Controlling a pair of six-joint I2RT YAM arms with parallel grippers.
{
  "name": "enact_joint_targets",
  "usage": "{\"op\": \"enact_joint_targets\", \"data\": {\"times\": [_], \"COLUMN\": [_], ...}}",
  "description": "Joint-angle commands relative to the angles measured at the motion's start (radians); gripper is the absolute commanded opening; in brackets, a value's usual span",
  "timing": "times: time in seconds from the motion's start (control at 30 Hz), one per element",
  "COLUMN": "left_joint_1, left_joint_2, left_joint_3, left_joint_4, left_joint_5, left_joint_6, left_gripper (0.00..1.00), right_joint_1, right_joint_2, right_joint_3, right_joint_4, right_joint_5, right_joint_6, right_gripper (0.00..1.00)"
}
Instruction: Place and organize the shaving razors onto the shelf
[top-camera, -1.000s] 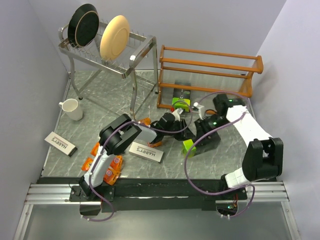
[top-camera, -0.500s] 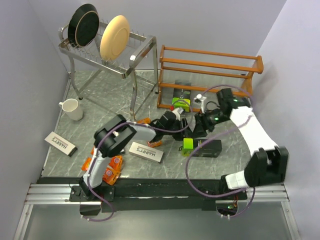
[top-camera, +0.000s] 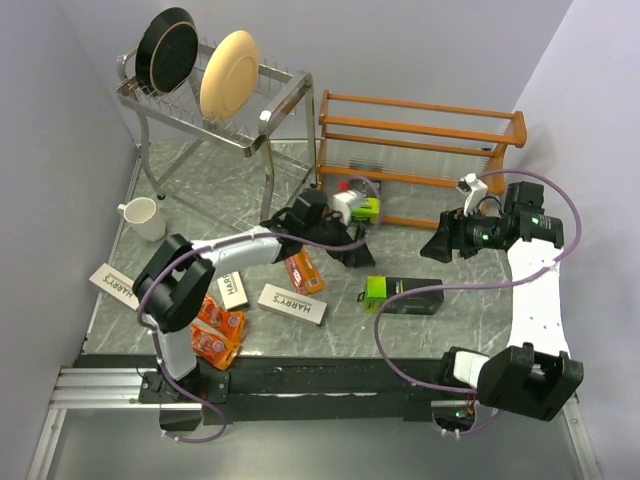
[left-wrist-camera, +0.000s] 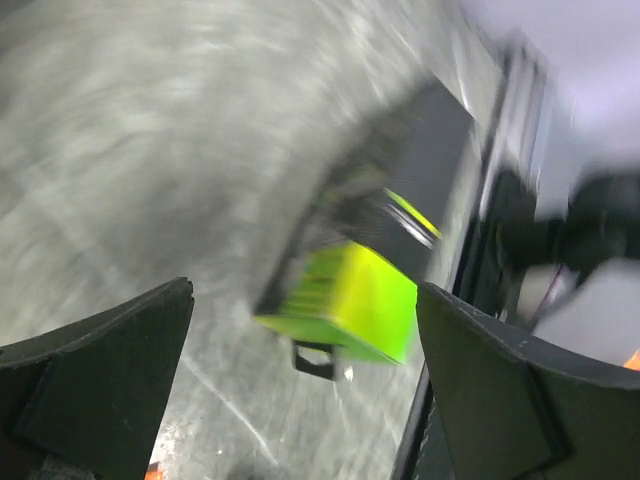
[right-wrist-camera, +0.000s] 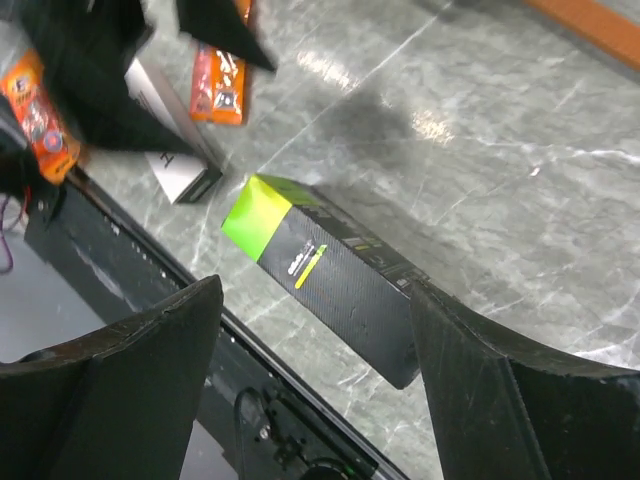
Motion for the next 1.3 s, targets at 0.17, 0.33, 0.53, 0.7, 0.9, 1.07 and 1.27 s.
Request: {"op": "enact_joint_targets", "data": {"times": [0.17, 0.33, 0.53, 0.7, 0.9, 1.07, 1.27], "left_joint_1": [-0.158, -0.201, -0.218, -0.221, -0.213, -0.189, -0.111], "left_joint_2": [-0.072, 0.000, 0.103, 0.143, 0.160, 0.164, 0.223], "left_joint_3": [0.020, 0.084, 0.159, 0.183, 0.177, 0.170, 0.134], "left_joint_4": [-0.131, -0.208, -0.268, -0.330, -0.251, -0.027, 0.437], "left_joint_5": [-0.040, -0.111, -0.108, -0.064, 0.028, 0.130, 0.161], "left_joint_6": [0.638, 0.718, 0.773, 0.794, 0.595, 0.195, -0.371], "left_gripper": [0.99, 0.99, 0.99, 0.93, 0.35, 0.16, 0.07], "right_joint_1": [-0.050, -0.067, -0.082, -0.088, -0.114, -0.189, -0.364], "right_joint_2": [-0.145, -0.200, -0.220, -0.210, -0.202, -0.214, -0.176], "right_joint_3": [-0.031, -0.058, -0.060, -0.048, 0.024, 0.069, 0.061], "right_joint_4": [0.008, -0.013, -0.027, -0.039, -0.062, -0.007, 0.082], "right_joint_5": [-0.035, -0.036, -0.039, -0.041, 0.037, 0.131, 0.156], "right_joint_6": [0.052, 0.047, 0.043, 0.032, 0.061, 0.139, 0.276], "right_gripper": [0.85, 0.86, 0.86, 0.86, 0.86, 0.89, 0.91]}}
